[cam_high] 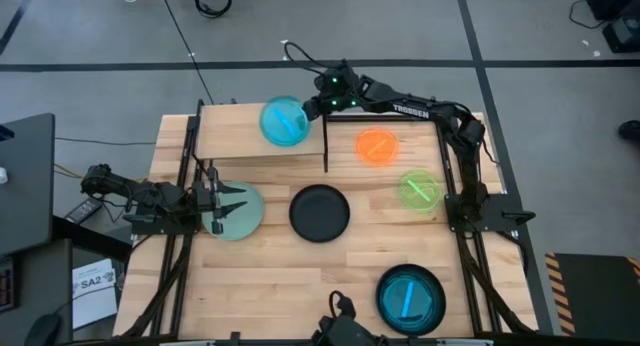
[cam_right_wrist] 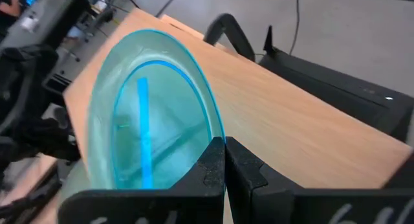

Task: Place and stack plates onto a shelf
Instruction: Put the left blue plate on the shelf

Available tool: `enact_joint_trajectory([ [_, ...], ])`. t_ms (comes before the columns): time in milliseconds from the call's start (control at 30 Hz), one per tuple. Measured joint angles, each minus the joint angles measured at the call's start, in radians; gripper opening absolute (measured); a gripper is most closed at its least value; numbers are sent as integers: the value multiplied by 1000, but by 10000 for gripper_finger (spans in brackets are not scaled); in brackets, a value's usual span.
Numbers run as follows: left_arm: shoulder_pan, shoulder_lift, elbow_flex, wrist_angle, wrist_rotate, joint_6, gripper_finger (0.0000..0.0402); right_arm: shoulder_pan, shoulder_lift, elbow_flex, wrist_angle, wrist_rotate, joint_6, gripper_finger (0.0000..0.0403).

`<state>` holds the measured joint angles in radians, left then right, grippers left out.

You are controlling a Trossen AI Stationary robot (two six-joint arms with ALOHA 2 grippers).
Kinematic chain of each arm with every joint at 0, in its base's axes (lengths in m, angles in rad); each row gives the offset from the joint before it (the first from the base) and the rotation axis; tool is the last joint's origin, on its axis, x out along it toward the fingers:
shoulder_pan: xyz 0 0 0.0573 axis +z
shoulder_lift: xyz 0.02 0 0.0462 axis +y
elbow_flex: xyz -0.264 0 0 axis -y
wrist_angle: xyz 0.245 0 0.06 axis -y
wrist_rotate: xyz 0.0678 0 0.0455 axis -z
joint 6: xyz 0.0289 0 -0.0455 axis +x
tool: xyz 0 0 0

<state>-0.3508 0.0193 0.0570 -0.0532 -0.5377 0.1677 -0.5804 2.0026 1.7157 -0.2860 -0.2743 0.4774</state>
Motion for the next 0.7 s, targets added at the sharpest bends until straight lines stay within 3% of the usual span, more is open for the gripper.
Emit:
enact_joint_trajectory([
  [333,0,0,0,0,0,0,155,-5,-1,0,-31,75,-29,6],
  [700,0,0,0,0,0,0,155,-6,-1,0,-32,72,-29,13],
])
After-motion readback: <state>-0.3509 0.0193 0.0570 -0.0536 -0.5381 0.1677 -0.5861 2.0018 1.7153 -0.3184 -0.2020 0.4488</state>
